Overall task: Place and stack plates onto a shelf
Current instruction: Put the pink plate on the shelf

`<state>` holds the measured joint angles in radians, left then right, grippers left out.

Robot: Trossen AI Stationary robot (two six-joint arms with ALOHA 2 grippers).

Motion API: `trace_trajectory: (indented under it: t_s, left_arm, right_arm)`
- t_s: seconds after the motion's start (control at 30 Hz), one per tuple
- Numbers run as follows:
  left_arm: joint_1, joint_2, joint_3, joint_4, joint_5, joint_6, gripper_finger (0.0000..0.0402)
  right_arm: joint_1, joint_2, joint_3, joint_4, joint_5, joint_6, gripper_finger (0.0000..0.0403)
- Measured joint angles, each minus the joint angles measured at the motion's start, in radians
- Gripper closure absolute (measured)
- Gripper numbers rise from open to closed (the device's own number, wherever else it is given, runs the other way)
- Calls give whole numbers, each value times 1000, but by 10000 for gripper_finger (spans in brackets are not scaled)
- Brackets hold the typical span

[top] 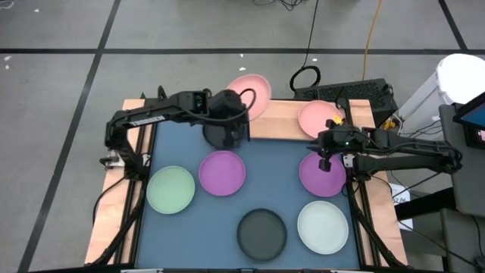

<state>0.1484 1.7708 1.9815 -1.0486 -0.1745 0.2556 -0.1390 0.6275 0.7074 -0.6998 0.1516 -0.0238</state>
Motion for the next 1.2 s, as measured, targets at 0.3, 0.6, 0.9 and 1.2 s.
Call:
trace_trajectory:
  t_s: [0.3, 0.6, 0.9, 1.2]
  left_arm:
    - [-15, 160, 184, 7, 53, 189, 394]
    - [-20, 257, 205, 125, 54, 354, 394]
    - [1, 314, 206, 227, 100, 349, 394]
    - [8, 366, 205, 258, 133, 299, 394]
  right_arm:
    - [0, -85, 0, 0, 0, -7, 332]
    - [12, -124, 0, -1, -30, 23, 332]
    - [54, -123, 0, -6, -25, 57, 332]
    - [65, -122, 0, -7, 9, 66, 332]
